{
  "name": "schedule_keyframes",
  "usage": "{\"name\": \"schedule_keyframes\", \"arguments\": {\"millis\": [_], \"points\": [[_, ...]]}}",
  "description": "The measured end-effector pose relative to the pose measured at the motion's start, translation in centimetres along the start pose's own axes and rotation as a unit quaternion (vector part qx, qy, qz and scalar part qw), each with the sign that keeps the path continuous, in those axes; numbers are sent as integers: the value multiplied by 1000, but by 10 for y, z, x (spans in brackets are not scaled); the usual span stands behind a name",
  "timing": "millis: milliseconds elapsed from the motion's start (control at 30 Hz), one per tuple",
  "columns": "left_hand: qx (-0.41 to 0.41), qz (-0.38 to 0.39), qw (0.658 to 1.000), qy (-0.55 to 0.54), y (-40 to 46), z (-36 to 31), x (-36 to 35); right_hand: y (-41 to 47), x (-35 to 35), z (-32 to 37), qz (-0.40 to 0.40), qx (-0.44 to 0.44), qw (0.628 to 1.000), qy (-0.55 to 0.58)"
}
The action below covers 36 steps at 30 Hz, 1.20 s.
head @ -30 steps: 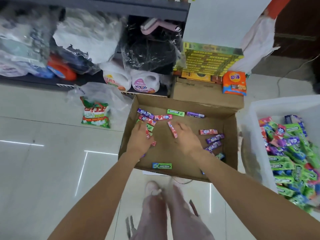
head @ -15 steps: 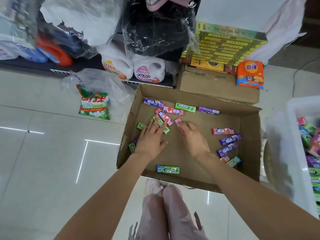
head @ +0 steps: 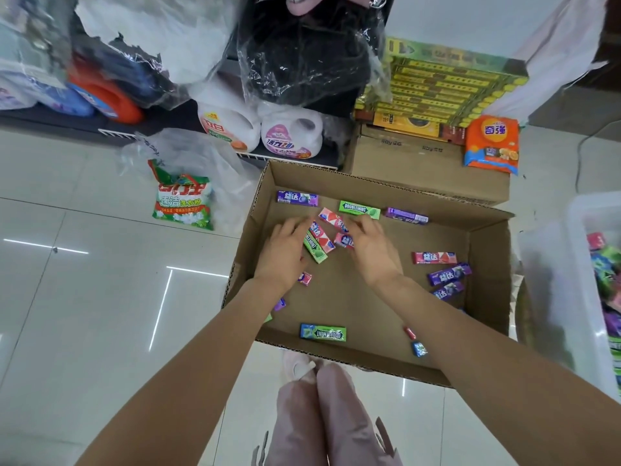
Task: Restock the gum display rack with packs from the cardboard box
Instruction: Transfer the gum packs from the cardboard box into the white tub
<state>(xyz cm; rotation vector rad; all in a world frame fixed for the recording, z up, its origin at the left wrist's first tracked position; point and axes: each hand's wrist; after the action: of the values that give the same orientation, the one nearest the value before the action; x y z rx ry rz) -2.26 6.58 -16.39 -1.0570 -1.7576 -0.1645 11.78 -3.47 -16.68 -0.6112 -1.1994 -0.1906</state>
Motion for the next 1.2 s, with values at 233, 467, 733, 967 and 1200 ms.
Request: {"name": "schedule_keyframes", "arguments": {"millis": [233,467,733,967,1200], "points": [[-18,12,998,65,11,-7,4,-13,7,-16,-8,-61,998,-2],[4,-15,999,48,12,-16,-1,-21,13,-19,31,-122,992,31],[10,-8,999,34,13,-32,-2,-33,20,-17,24,-189,958,215],[85,7,948,-306,-13,-51,4,-52,39,-10,-12,-206,906,370],[109,61,873,-472,-48,-98,34,-84,80,2,-71,-156,879,445]]}}
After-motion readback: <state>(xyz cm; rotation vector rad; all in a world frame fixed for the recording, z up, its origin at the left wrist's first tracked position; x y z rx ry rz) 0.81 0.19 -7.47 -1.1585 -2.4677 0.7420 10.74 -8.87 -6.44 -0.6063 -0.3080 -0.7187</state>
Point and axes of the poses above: each hand's wrist, its own y-axis towards the middle knuckle, its own x-axis out of the back of the hand, z = x × y, and after that the axes turned 1 degree about -z, right-handed
